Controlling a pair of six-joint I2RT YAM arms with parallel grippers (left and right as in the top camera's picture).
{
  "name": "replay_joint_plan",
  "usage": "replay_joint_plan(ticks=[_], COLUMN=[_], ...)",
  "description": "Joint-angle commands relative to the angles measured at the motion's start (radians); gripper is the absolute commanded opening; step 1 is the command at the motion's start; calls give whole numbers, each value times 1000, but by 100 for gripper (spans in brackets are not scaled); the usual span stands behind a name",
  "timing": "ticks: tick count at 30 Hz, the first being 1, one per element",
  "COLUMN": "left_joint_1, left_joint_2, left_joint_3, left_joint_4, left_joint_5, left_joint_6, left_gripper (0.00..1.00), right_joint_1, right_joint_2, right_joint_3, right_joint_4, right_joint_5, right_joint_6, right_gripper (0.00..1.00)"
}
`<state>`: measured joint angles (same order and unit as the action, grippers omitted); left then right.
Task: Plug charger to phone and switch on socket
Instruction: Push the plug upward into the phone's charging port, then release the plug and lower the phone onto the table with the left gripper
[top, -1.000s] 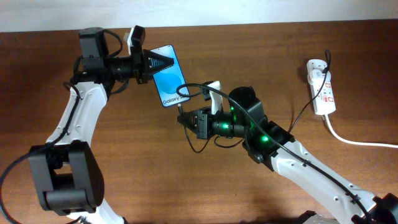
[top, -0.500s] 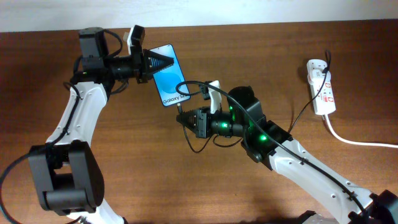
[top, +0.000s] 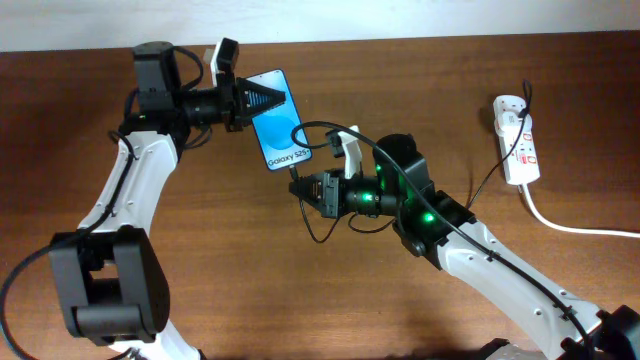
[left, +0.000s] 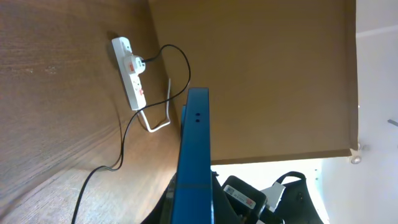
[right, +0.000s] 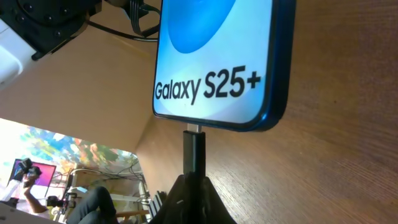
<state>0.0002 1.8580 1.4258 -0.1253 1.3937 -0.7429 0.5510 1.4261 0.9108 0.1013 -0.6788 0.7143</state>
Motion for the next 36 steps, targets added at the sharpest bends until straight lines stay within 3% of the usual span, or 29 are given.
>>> replay_joint_plan(ticks=[1, 7, 8, 10, 11, 17, 22, 24, 26, 28, 31, 36], left_joint_1=[-51, -64, -63, -63, -63, -55, -50, -50, -50, -50, -50, -69], left_joint_2=[6, 6, 6, 6, 6, 29, 84, 111, 124, 124, 124, 187], left_joint_3=[14, 14, 14, 14, 14, 14, 14, 14, 14, 14, 14, 14], left_joint_4=[-3, -6, -6, -6, -6, -11, -114, -211, -443, -593, -628, -591], left_joint_5=[76, 84, 84, 80, 75, 64, 42, -68, -388, -576, -706, -789], left_joint_6=[23, 23, 23, 34, 34, 118, 283, 358, 509, 630, 670, 669], left_gripper=[0, 0, 0, 0, 0, 0, 0, 0, 0, 0, 0, 0], right_joint_1=[-28, -28, -28, -29, -29, -115, -166, -166, -166, -166, -165, -165], right_joint_2=[7, 7, 7, 7, 7, -47, -101, -101, -101, -101, -100, -100], right_joint_3=[20, 20, 20, 20, 20, 20, 20, 20, 20, 20, 20, 20], right_joint_4=[35, 50, 39, -4, -19, -63, -168, -215, -241, -253, -268, -285], right_joint_5=[48, 52, 52, 67, 67, -21, -21, 15, 38, 68, 90, 90], right_joint_6=[-3, -4, -24, -30, -57, -116, -185, -214, -241, -255, -255, -266], right_gripper=[4, 4, 9, 37, 44, 57, 58, 58, 58, 58, 57, 57])
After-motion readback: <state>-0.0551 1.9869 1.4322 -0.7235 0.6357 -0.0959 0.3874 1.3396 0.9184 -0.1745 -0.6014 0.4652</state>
